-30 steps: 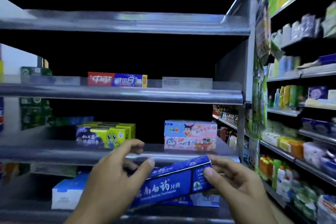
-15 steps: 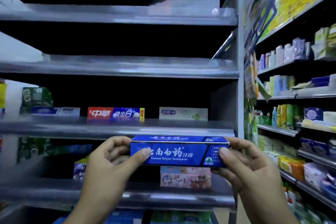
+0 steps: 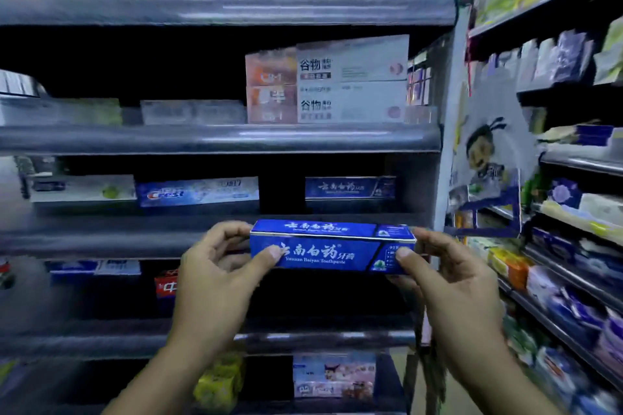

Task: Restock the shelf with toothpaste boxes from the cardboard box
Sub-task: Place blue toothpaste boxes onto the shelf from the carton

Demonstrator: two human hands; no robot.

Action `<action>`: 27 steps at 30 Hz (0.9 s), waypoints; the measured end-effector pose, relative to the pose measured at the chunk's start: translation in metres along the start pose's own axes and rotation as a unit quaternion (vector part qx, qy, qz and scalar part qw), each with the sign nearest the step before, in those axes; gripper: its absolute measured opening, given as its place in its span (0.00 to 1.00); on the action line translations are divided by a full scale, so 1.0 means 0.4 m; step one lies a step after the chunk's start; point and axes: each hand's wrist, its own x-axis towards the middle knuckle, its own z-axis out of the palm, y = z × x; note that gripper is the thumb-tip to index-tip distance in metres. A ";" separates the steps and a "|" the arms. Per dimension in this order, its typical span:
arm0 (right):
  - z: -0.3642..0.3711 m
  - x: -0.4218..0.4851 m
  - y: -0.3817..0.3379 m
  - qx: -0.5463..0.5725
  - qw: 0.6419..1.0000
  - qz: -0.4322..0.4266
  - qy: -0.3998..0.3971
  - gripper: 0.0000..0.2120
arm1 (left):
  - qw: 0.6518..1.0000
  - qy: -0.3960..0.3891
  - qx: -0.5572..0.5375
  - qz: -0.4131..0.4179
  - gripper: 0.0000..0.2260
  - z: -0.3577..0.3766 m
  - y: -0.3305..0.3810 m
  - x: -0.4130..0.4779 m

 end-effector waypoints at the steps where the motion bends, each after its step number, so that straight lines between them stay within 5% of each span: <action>1: 0.014 0.015 -0.016 -0.023 1.000 -0.002 0.014 0.10 | 1.000 0.001 0.019 0.004 0.13 0.003 0.013 0.023; 9: 0.096 0.148 -0.043 -0.188 0.980 0.027 0.064 0.14 | 0.978 0.027 0.192 -0.073 0.17 0.030 0.038 0.178; 14: 0.121 0.201 -0.045 -0.357 0.929 0.015 0.100 0.17 | 0.934 0.020 0.343 -0.097 0.18 0.090 0.036 0.238; 18: 0.138 0.212 -0.056 -0.464 0.881 0.015 0.088 0.16 | 0.905 -0.018 0.408 -0.121 0.17 0.118 0.034 0.266; 27: 0.141 0.219 -0.080 -0.540 0.837 0.085 0.023 0.18 | 0.866 -0.039 0.475 -0.148 0.19 0.164 0.052 0.294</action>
